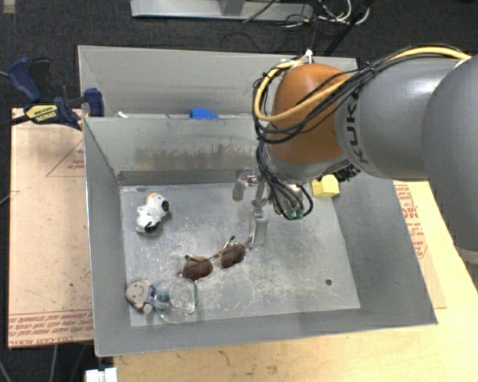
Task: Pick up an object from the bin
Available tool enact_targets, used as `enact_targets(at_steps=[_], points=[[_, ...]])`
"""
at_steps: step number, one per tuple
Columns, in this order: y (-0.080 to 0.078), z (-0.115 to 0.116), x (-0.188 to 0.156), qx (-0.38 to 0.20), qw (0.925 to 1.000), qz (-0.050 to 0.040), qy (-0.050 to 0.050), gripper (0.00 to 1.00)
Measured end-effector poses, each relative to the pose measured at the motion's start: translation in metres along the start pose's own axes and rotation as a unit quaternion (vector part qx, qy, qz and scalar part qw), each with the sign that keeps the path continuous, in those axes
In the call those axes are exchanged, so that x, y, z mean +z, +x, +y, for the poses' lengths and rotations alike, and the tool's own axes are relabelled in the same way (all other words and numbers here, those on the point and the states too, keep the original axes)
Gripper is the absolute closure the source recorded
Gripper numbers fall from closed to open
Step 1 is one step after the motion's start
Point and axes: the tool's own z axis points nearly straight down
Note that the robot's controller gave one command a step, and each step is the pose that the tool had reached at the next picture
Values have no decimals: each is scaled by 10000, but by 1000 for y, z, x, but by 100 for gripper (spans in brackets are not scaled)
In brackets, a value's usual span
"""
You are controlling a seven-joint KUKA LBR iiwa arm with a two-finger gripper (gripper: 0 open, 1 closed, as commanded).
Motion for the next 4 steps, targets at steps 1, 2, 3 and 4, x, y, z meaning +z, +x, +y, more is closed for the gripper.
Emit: enact_targets(at_steps=[1, 2, 3, 4], points=[[-1, 0, -5, 7, 10000, -34, -2, 0], [12, 16, 28, -844, 9964, -66, 7, 0], [25, 26, 41, -1529, 9882, -12, 3, 0], [47, 35, 28, -1896, 9819, -28, 5, 0]])
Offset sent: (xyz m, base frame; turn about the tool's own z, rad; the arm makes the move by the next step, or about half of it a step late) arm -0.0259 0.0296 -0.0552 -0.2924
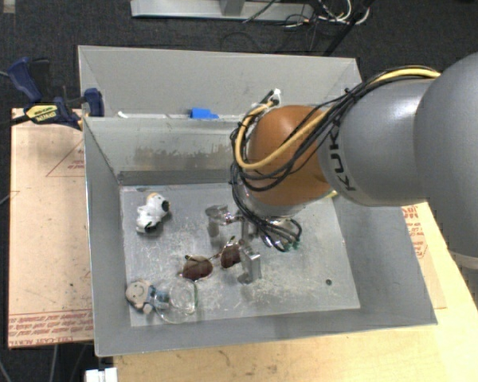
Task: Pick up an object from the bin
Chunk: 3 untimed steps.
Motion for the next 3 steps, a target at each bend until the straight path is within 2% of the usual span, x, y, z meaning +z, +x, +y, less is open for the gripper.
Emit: enact_targets(at_steps=[1, 2, 3], points=[[7, 8, 24, -46, 10000, -6, -2, 0], [5, 8, 35, -140, 9999, -55, 3, 100], [6, 8, 34, -155, 9999, -52, 3, 100]])
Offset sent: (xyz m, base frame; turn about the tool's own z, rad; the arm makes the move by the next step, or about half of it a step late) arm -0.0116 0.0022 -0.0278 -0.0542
